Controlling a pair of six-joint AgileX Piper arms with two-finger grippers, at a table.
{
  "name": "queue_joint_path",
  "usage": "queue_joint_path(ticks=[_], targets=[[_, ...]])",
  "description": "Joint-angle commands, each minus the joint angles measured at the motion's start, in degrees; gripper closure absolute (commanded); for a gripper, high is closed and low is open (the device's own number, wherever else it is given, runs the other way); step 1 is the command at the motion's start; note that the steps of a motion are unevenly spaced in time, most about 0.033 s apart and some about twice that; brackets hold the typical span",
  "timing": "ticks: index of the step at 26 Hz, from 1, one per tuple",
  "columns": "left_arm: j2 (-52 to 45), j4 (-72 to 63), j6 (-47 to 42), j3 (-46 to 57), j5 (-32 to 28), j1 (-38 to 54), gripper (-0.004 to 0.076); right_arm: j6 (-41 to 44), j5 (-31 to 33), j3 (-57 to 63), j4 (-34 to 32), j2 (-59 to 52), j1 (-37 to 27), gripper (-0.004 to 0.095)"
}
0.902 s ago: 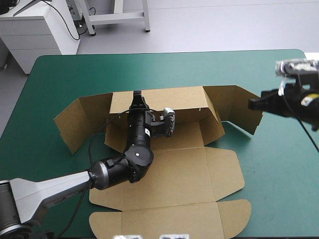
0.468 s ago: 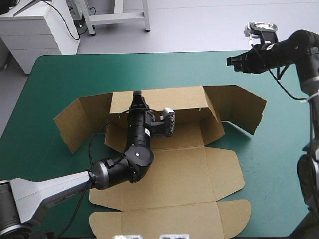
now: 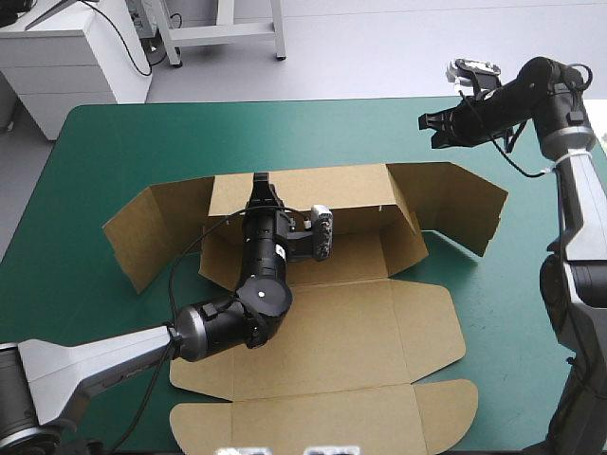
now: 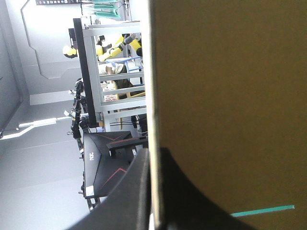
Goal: Fold the box
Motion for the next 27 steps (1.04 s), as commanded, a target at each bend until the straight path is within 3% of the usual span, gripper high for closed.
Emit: queue_joint_path(ticks=[1,21,27], targets=[[-2.05,0.98,-0.7,-0.74,0.64,-0.52,0.0732,0.23,0.53,-2.07,1.47,-4.08,0.1,0.0926],[-2.05,1.22,-0.7,-0.74,0.16,-0.52,0.0732,-4.9,0.53,16.55,3.55,-14.06,0.1,0.0927],[-2.05,1.35,-0.7,-0.74,0.18,-0.41,0.0732,-8.03,-0.46,32.11,4.25,-23.48,0.1,0.0928]])
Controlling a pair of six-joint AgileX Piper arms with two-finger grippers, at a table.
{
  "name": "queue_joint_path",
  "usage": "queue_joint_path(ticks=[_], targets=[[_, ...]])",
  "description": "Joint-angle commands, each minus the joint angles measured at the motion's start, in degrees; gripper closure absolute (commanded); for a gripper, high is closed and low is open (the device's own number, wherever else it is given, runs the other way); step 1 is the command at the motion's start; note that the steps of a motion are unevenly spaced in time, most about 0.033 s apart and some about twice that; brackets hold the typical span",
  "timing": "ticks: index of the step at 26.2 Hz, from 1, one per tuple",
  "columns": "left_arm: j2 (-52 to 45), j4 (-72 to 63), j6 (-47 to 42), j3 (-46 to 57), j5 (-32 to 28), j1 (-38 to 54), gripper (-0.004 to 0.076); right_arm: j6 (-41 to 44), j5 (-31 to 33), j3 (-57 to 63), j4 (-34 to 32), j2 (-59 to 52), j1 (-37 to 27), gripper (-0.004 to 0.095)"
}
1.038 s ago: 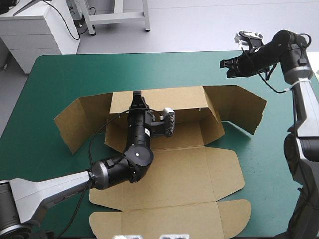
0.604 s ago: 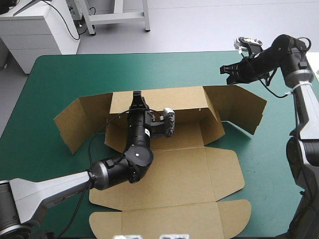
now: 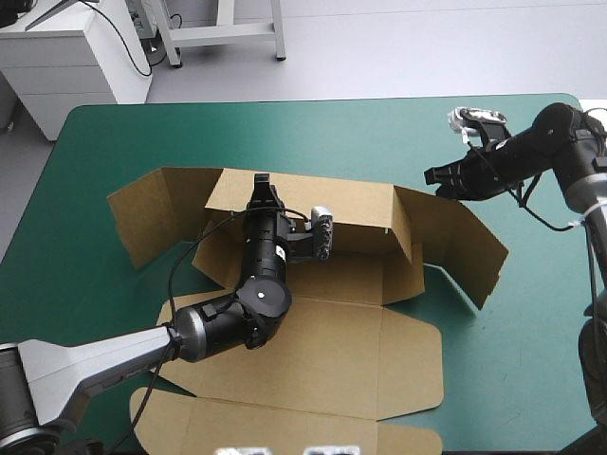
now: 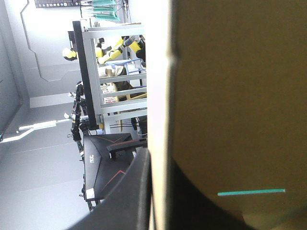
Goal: Fold the box
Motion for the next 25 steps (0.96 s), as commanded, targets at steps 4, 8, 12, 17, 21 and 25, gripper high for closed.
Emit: queue_joint_path(ticks=[4,8,12,17,21,25], targets=[[-2.03,1.18,-0.62,-1.02,0.65,-0.41,0.0732,-3.07,0.42,7.04,3.89,-7.73,-0.09,0.0928],[-2.03,1.08,-0.62,-1.02,0.65,-0.41,0.0732,-3.93,0.01,10.94,5.29,-10.47,-0.09,0.0928],[-2.03,0.86,-0.62,-1.02,0.65,-0.41,0.0732,-3.93,-5.44,17.03,5.54,-13.86,-0.09,0.0928],[-1.92,0.86,-0.62,-1.02,0.65,-0.41,0.0732,-9.02,-7.53,24.64,13.25,-19.26,-3.62,0.0928],[-1.81,0.61,-0.62,-1.02,0.55,-0.41,0.0732,-13.0,-7.28,29.49,18.57,-22.69,-6.37,0.0928],[-1.81,0.61,-0.62,-1.02,0.55,-0.41,0.0732,-14.74,-7.28,33.49,19.93,-25.67,-7.1,0.0928]])
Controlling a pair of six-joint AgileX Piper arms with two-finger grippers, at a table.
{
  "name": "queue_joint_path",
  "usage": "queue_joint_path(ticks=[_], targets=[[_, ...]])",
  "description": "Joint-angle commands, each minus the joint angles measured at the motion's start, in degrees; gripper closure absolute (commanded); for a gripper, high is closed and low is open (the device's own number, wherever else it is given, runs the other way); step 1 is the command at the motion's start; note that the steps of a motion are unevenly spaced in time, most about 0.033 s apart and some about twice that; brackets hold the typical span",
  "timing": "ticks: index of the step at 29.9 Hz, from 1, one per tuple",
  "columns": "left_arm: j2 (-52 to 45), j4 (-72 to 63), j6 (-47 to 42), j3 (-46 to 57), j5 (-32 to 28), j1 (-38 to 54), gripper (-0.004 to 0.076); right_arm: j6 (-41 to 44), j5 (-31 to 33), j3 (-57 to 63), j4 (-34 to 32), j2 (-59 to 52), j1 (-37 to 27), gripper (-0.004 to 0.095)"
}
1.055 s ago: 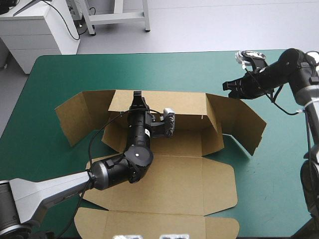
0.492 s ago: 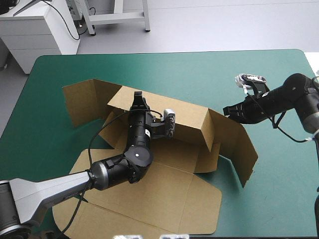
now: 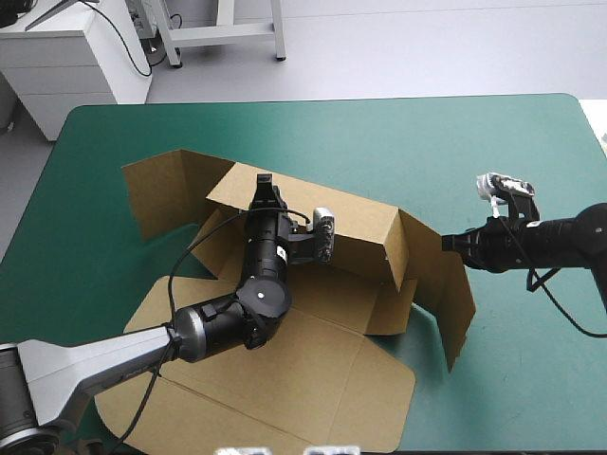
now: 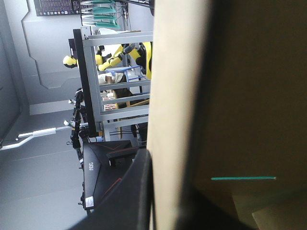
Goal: Fold the box
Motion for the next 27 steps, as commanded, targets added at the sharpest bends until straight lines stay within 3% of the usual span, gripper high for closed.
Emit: queue_joint_path(ticks=[1,9,13,18,27], targets=[[-1.77,0.35,-0.67,-1.13,1.58,-0.41,0.0732,-2.47,1.46,1.83,5.15,-3.95,-0.42,0.0928],[-1.77,0.35,-0.76,-1.13,1.47,-0.41,0.0732,-11.53,-1.51,11.01,17.0,-8.35,-0.42,0.0928],[-1.77,0.35,-0.76,-1.13,1.47,-0.41,0.0732,-15.98,-6.9,16.47,21.33,-12.67,-0.16,0.0928],[-1.77,0.35,-1.32,-1.13,1.26,-0.41,0.0732,-28.0,-13.45,24.87,32.04,-19.33,-0.16,0.0921],[-1.77,0.69,-1.78,-1.13,1.13,-0.41,0.0732,-35.91,-15.28,30.9,35.98,-21.59,2.87,0.0904]])
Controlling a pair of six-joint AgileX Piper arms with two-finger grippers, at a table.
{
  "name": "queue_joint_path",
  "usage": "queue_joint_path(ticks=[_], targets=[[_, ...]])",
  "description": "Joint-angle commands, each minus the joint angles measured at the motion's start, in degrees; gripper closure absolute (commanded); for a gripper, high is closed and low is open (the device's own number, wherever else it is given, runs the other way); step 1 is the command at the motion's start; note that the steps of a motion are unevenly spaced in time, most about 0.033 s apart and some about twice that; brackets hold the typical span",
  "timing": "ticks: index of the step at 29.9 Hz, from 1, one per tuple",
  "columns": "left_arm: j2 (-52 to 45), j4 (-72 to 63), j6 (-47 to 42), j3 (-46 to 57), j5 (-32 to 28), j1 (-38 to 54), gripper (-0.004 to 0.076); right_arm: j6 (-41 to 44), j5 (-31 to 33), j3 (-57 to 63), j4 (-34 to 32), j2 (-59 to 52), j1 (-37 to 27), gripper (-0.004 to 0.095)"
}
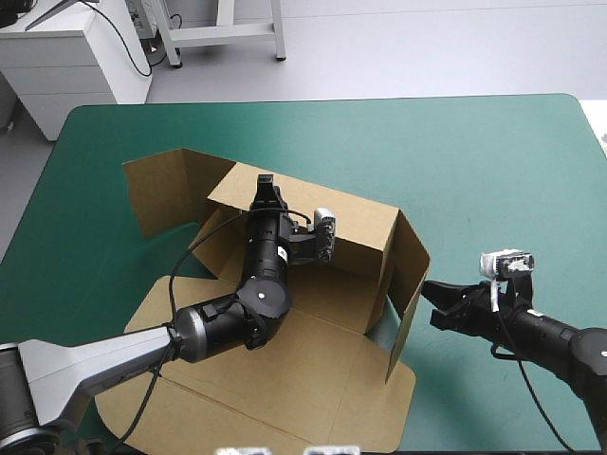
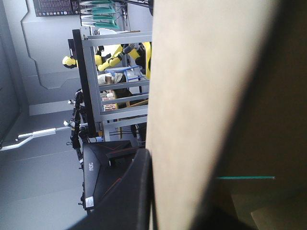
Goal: Fold the box
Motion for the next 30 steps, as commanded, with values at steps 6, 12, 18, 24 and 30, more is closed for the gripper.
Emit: queue_joint_path(ticks=[6,12,18,24,30], targets=[[-1.77,0.87,-2.12,-1.13,1.35,-0.35,0.0732,-2.36,-13.88,-0.72,4.34,-0.49,16.11,0.0903],[-1.77,0.84,-2.19,-1.13,1.45,-0.35,0.0732,-0.21,-28.03,-0.72,3.02,-0.22,30.25,0.0904],[-1.77,0.89,-2.19,-1.13,1.45,-0.35,0.0732,-1.18,-31.78,-0.72,3.02,2.1,38.02,0.0904],[-1.77,0.89,-2.19,-1.13,1.45,-0.35,0.0732,-2.08,-33.87,-0.72,3.27,4.23,38.3,0.0901],[-1.77,0.89,-2.19,-1.13,1.34,-0.35,0.0732,-5.83,-33.33,-2.21,3.27,4.23,38.3,0.0685]])
